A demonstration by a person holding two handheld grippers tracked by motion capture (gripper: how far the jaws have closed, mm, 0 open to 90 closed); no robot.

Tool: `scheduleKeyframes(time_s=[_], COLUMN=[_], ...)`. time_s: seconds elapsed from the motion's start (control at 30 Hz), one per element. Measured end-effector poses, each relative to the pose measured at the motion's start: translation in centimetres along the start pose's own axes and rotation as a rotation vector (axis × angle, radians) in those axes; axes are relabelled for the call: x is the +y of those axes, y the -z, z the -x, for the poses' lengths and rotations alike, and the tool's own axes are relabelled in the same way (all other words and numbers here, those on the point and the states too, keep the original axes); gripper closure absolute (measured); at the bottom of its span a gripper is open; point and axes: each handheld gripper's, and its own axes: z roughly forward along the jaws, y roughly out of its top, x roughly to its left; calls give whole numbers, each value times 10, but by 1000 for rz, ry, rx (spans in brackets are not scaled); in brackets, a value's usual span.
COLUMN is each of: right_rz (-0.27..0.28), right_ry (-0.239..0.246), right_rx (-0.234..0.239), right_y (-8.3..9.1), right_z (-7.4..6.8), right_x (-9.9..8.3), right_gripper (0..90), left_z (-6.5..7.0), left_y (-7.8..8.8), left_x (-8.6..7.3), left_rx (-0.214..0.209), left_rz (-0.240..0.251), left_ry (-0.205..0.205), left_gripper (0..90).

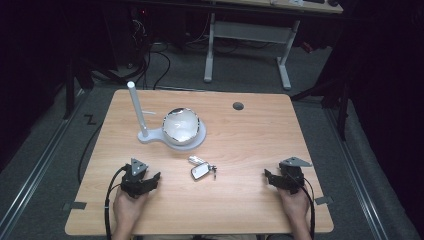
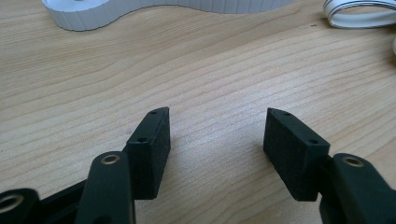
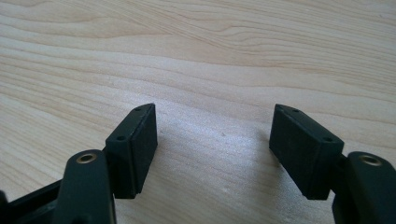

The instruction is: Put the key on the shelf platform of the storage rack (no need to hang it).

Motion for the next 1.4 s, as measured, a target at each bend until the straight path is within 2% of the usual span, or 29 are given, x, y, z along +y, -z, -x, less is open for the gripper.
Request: scheduleKeyframes(time_s=[0.33, 0.43, 0.53, 0.63, 0.7, 0.77, 0.97, 1.17, 1.4], right_rz=[0, 1, 1, 1, 1, 1, -2, -2, -2], right_ry=[1, 2, 1, 0, 0, 2, 7, 10, 9], right_rx=[2, 2, 2, 2, 3, 3, 9, 10, 10], right_y=[0, 0, 0, 0, 0, 0, 0, 0, 0], right_z=[0, 0, 0, 0, 0, 0, 0, 0, 0], right_x=[0, 0, 0, 0, 0, 0, 0, 0, 0], right_gripper=[326, 325, 325, 324, 323, 322, 311, 311, 312], left_z=[0, 0, 1, 1, -1, -2, -1, 5, 7], left_y=[0, 0, -1, -1, 0, -1, -1, -3, -3], left_x=[0, 0, 0, 0, 0, 1, 1, 2, 5], left_rx=[-12, -17, -13, -22, -49, -61, -80, -37, -22], left_rz=[-5, -2, -6, -8, -3, -3, -9, -27, -50], left_ry=[-5, 7, -4, -2, 23, 32, 25, -20, -21], left_gripper=[361, 360, 344, 317, 298, 275, 202, 209, 223])
